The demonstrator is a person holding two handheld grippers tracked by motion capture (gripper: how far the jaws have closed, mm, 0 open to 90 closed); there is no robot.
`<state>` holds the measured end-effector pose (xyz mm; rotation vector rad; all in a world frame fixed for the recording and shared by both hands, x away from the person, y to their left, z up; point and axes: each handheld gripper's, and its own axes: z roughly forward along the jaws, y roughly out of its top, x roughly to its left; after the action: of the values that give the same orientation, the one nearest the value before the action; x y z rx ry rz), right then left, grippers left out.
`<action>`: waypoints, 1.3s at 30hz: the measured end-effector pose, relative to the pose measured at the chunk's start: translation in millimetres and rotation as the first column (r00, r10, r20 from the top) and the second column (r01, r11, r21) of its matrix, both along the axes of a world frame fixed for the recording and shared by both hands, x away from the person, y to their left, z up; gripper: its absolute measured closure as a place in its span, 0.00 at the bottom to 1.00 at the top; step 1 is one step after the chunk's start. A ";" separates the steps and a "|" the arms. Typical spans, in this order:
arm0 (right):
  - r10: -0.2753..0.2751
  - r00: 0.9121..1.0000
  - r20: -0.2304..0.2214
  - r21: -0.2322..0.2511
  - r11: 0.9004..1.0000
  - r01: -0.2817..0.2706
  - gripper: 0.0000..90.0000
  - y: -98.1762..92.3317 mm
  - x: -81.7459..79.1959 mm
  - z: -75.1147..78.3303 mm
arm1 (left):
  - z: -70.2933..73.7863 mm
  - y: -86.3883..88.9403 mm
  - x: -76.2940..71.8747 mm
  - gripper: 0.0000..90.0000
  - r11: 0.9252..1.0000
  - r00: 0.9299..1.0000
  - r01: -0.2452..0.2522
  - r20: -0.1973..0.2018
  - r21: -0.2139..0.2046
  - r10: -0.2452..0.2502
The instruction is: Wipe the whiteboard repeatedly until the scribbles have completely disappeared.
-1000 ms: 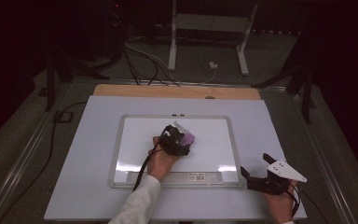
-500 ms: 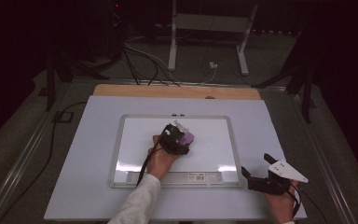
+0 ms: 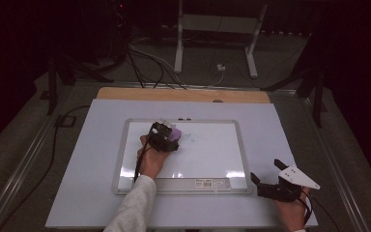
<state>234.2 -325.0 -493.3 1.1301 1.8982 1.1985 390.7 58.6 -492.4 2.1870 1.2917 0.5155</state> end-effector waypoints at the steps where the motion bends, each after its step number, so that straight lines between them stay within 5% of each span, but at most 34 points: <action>1: 0.000 1.000 0.000 0.000 1.000 0.000 0.01 0.1 0.0 0.0 | -0.3 1.5 1.0 0.47 1.000 1.000 -0.008 0.002 -0.004 0.008; 13: 0.004 1.000 0.000 -0.001 1.000 -0.004 0.01 1.0 0.0 0.0 | -1.0 -6.1 10.6 0.47 0.999 0.999 -0.033 0.012 0.002 0.033; 18: 0.007 1.000 -0.003 -0.005 1.000 -0.007 0.01 1.9 0.8 -0.7 | -1.1 -24.3 0.8 0.47 0.999 0.999 0.045 0.010 -0.010 -0.045; 23: 0.010 1.000 -0.002 -0.007 1.000 -0.010 0.01 3.0 0.6 -0.7 | -1.6 -51.3 -15.8 0.47 0.984 0.984 0.176 0.016 -0.026 -0.175; 27: 0.012 1.000 -0.003 -0.010 1.000 -0.012 0.01 3.2 0.5 -0.8 | -2.9 -51.2 -15.1 0.47 0.978 0.979 0.204 0.015 -0.048 -0.203; 33: 0.009 1.000 -0.002 -0.008 1.000 -0.009 0.01 2.4 0.2 -0.6 | -2.0 -21.8 0.7 0.47 0.998 0.997 0.065 0.029 0.000 -0.065; 39: 0.010 1.000 -0.004 -0.010 1.000 -0.010 0.01 2.7 0.5 -0.9 | -2.6 8.4 14.5 0.47 0.997 0.996 -0.081 0.030 0.002 0.081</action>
<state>234.7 -322.3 -494.1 1.1195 1.9124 1.1919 405.2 67.0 -495.0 2.1285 1.3694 0.5807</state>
